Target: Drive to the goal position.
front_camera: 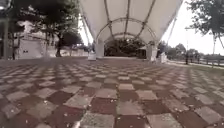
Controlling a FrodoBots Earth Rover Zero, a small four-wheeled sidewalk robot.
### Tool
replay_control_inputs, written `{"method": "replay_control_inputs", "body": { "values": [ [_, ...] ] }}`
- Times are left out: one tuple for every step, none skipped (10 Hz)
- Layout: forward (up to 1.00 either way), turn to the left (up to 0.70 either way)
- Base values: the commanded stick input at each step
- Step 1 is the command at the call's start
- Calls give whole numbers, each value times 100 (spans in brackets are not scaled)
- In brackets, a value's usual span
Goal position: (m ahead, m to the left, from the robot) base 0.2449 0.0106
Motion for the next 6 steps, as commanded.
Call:
{"method": "replay_control_inputs", "body": {
  "values": [
    [70,0],
    [70,0],
    [70,0],
    [70,0],
    [70,0],
    [70,0]
  ]
}}
